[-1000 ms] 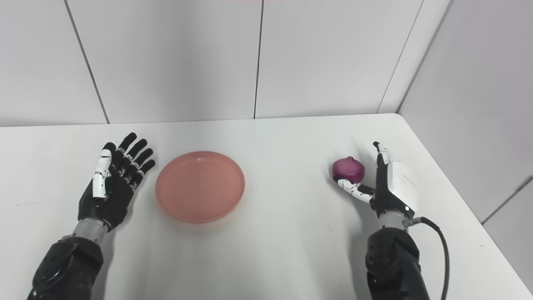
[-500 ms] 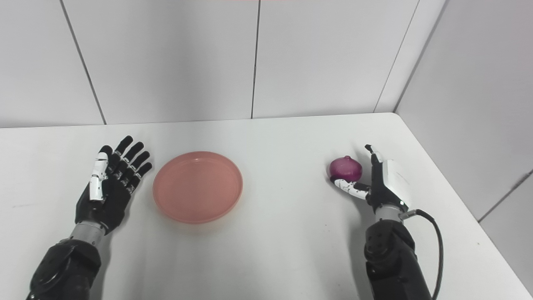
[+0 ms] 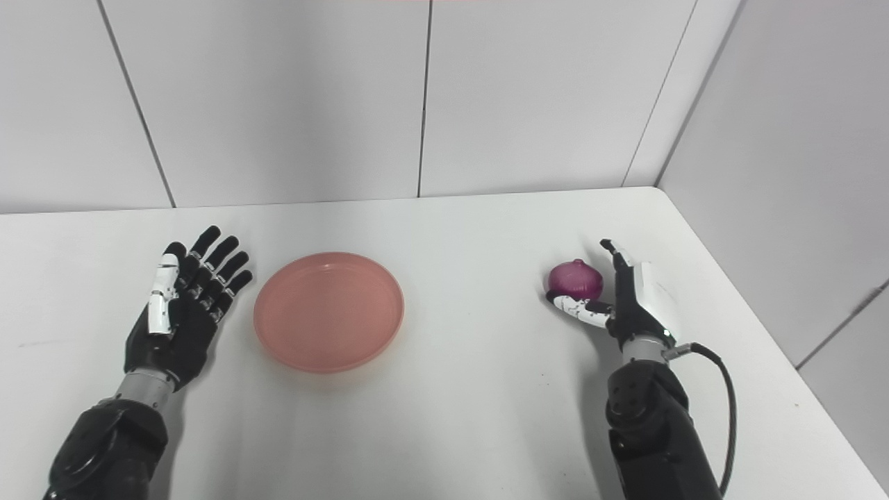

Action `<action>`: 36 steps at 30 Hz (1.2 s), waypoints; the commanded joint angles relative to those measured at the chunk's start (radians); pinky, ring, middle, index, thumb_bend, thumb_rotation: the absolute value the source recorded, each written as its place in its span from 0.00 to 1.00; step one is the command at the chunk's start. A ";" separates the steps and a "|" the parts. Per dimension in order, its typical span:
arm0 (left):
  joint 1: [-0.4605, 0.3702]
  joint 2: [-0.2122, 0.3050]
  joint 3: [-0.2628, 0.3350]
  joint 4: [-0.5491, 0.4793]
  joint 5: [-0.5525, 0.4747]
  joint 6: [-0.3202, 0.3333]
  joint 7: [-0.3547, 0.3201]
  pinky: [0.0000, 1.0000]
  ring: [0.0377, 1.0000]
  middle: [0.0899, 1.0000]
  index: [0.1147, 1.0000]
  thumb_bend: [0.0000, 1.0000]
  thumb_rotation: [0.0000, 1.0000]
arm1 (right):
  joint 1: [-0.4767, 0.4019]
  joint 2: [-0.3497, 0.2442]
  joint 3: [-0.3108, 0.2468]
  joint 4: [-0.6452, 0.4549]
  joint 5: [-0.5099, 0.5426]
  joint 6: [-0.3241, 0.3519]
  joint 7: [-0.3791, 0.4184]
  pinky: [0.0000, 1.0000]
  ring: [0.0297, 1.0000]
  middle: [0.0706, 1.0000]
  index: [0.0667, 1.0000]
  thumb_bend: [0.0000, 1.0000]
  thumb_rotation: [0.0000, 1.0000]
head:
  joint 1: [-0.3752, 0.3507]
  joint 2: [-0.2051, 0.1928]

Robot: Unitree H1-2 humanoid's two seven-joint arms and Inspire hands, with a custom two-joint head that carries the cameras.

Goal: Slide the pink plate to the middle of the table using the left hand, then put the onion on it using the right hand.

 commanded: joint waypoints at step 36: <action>-0.027 -0.011 0.001 -0.034 -0.011 -0.034 -0.004 0.93 0.93 0.93 0.92 0.46 1.00 | -0.052 -0.135 0.118 -0.044 -0.055 -0.008 0.084 0.41 0.47 0.52 0.45 0.52 0.13 | 0.012 0.009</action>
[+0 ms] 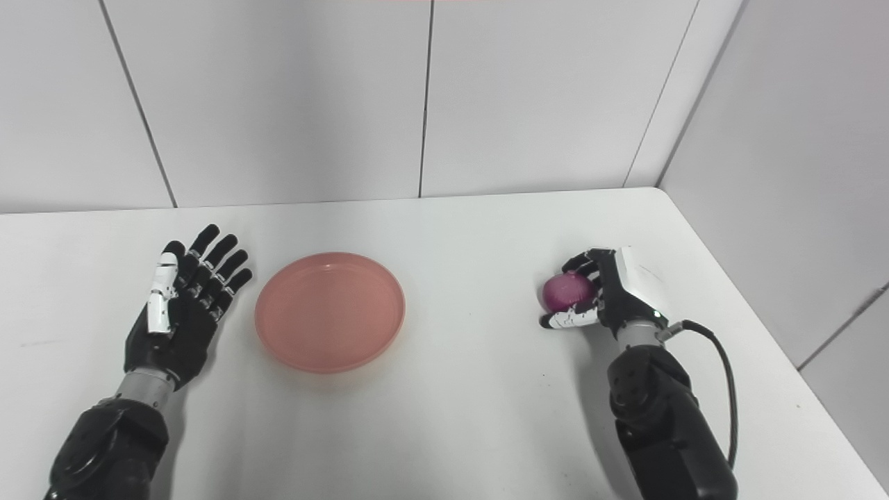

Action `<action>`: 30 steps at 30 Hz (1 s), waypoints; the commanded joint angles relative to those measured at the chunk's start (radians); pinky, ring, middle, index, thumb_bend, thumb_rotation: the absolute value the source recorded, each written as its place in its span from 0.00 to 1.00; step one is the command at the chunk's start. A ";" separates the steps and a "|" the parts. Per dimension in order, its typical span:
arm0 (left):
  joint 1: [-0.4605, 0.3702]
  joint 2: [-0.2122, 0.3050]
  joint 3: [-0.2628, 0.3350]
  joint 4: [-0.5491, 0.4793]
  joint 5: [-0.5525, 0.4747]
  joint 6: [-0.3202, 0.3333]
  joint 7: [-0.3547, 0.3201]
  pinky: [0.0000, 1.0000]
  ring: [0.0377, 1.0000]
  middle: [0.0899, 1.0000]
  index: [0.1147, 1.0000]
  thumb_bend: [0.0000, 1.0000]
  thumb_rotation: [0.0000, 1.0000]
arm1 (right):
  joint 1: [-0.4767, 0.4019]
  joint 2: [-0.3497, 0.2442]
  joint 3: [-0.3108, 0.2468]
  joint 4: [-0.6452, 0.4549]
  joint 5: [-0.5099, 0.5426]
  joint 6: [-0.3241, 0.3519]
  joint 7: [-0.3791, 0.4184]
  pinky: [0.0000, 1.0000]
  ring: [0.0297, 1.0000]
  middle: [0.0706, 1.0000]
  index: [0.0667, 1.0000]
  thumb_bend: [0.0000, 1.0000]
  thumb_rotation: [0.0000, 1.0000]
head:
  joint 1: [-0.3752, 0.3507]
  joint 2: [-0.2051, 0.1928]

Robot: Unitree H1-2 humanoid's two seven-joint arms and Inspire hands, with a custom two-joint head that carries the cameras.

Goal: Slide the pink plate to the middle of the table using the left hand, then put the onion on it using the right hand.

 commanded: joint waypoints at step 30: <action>-0.028 -0.021 -0.010 -0.034 -0.002 -0.031 0.013 0.93 0.93 0.93 0.91 0.45 1.00 | -0.075 0.021 0.015 -0.223 -0.002 -0.010 0.038 0.45 0.49 0.52 0.45 0.52 0.13 | 0.033 -0.006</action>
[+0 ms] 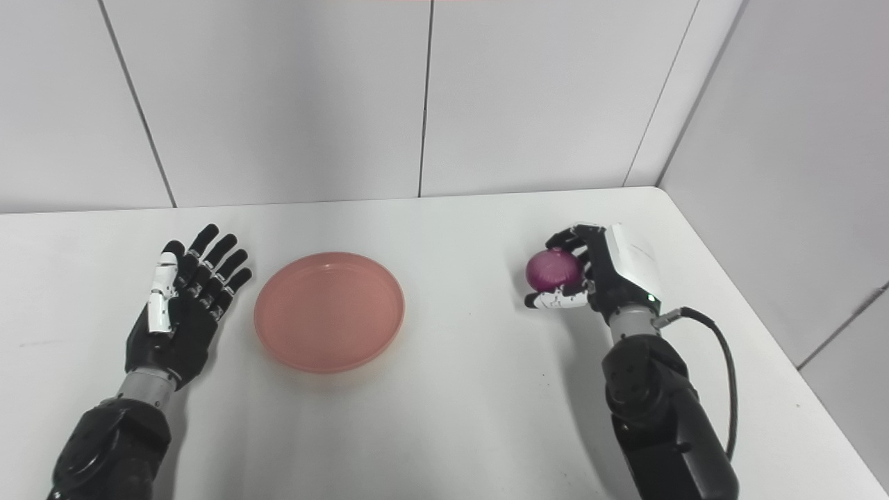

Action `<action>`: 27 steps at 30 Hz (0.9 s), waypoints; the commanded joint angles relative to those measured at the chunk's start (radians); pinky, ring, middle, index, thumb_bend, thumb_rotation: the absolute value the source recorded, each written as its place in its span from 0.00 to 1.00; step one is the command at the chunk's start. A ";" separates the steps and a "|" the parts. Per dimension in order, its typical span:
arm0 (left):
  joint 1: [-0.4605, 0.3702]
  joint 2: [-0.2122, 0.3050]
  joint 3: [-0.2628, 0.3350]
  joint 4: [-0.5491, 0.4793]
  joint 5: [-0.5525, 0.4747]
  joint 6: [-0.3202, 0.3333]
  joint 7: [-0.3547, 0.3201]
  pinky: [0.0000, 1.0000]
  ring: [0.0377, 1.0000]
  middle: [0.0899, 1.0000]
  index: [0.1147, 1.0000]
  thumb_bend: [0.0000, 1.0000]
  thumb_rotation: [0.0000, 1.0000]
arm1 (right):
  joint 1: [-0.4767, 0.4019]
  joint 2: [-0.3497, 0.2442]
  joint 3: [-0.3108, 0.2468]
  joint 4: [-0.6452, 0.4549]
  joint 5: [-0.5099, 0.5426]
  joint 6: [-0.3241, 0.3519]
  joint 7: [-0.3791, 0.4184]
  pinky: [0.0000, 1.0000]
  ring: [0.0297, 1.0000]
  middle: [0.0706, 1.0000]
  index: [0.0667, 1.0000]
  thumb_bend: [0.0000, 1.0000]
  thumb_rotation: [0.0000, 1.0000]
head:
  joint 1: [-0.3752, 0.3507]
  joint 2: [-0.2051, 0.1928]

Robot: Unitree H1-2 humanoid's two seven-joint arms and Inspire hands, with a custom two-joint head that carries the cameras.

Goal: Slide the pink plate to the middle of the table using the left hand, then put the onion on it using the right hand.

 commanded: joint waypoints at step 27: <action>-0.012 -0.033 -0.051 -0.062 0.021 -0.017 0.047 0.91 0.92 0.93 0.92 0.44 1.00 | -0.223 0.188 0.216 0.039 -0.097 -0.103 0.033 0.37 0.44 0.50 0.45 0.52 0.13 | 0.095 -0.011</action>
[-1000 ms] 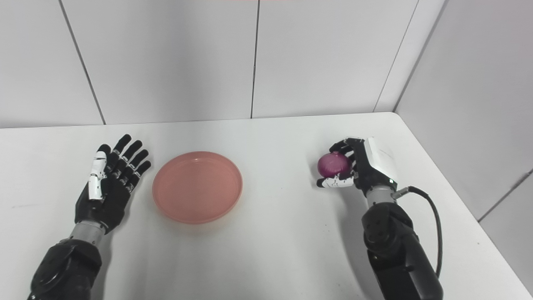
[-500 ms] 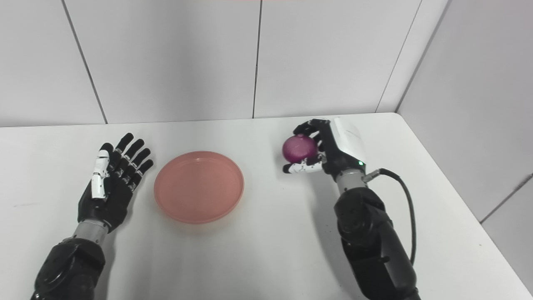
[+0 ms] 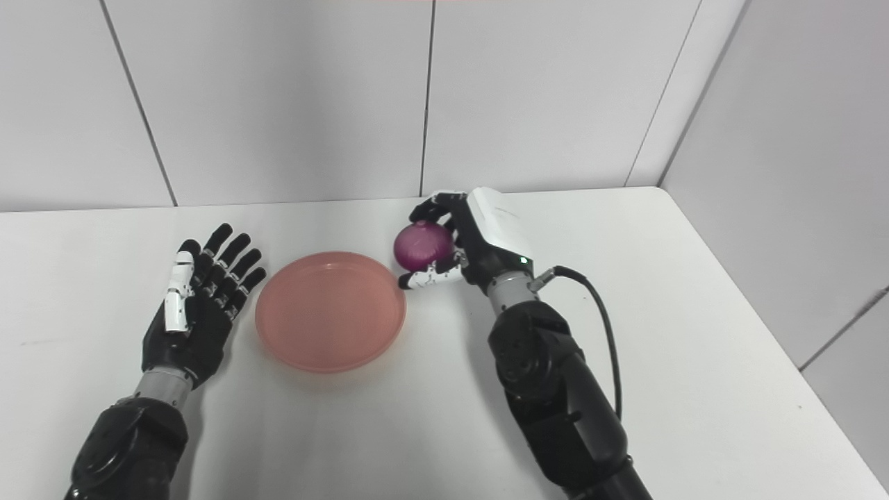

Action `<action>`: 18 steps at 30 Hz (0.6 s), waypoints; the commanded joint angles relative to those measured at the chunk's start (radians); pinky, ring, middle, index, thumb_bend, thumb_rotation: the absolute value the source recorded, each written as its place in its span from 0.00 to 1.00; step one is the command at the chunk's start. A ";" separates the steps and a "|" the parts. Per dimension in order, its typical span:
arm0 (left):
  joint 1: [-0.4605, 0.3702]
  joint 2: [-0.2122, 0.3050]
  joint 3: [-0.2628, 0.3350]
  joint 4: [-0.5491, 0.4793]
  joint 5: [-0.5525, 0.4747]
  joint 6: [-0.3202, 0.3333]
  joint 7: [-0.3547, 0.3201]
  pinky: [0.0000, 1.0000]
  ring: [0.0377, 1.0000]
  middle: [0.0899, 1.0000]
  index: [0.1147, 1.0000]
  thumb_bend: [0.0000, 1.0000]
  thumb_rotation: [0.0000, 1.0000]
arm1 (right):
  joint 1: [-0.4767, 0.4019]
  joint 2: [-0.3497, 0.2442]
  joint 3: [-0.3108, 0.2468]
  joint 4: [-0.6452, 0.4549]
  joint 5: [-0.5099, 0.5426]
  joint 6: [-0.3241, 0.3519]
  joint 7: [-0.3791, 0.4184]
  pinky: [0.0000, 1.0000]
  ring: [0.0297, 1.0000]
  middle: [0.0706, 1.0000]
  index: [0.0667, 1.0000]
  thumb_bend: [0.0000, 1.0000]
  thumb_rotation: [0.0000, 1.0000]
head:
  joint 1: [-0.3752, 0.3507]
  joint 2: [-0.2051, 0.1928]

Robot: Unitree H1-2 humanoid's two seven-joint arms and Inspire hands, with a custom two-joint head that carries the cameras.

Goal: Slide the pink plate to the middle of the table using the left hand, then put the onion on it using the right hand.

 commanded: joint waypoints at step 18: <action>-0.016 -0.057 -0.021 -0.051 0.029 -0.023 0.048 0.92 0.92 0.92 0.90 0.43 1.00 | -0.100 0.129 0.108 0.207 -0.005 -0.121 -0.077 0.35 0.42 0.49 0.45 0.52 0.14 | 0.107 0.002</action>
